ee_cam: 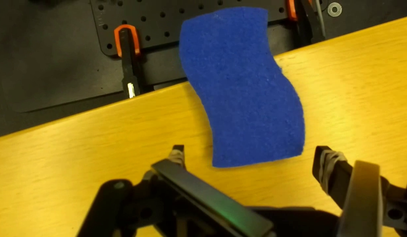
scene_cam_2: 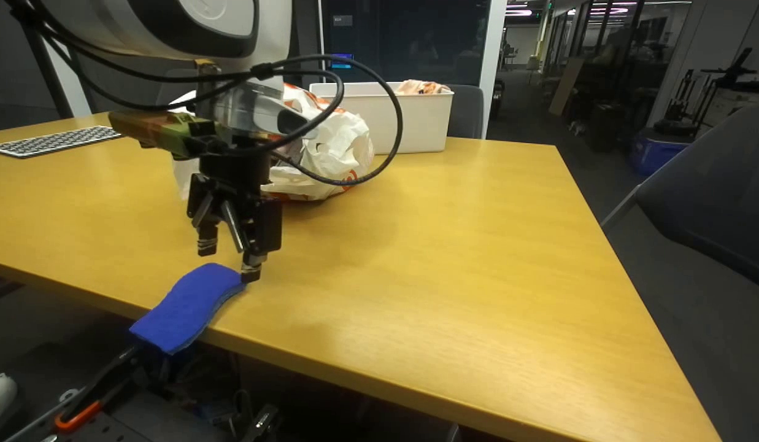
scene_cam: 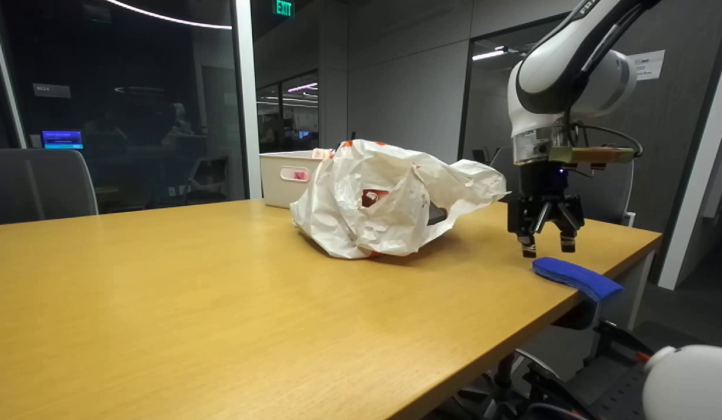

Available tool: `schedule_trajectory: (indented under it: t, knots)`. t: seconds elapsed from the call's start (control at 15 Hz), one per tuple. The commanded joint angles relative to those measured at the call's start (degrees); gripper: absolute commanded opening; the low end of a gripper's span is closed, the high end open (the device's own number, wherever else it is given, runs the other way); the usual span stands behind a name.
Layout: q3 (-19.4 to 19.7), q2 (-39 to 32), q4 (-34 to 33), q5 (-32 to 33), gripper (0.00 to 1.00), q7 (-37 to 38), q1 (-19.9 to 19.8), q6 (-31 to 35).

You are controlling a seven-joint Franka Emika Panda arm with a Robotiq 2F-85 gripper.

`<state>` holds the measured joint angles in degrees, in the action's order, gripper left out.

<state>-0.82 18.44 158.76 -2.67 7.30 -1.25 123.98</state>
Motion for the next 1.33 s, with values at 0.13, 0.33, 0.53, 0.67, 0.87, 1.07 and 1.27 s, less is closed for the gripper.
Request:
schedule_trajectory:
  t: [0.13, 0.33, 0.53, 0.67, 0.87, 1.07, 1.27]
  knots:
    - [2.81, -5.57, -0.1, 1.9, 1.0, -1.59, -2.86, 2.65]
    - [4.03, -7.09, -0.26, 1.64, 0.75, -2.71, -3.52, 2.45]
    - [4.75, -7.52, -0.6, 1.54, 0.59, -3.02, -3.89, 1.96]
    - [4.93, -7.59, -0.73, 1.63, 0.44, -2.66, -3.99, 1.85]
    - [4.85, -7.52, -0.76, 1.79, 0.21, -1.74, -4.18, 2.21]
    - [4.69, -7.16, -0.78, 1.64, 0.6, -1.8, -4.05, 2.17]
    - [4.01, -4.09, -0.87, 1.09, 0.8, -1.86, -3.24, 1.73]
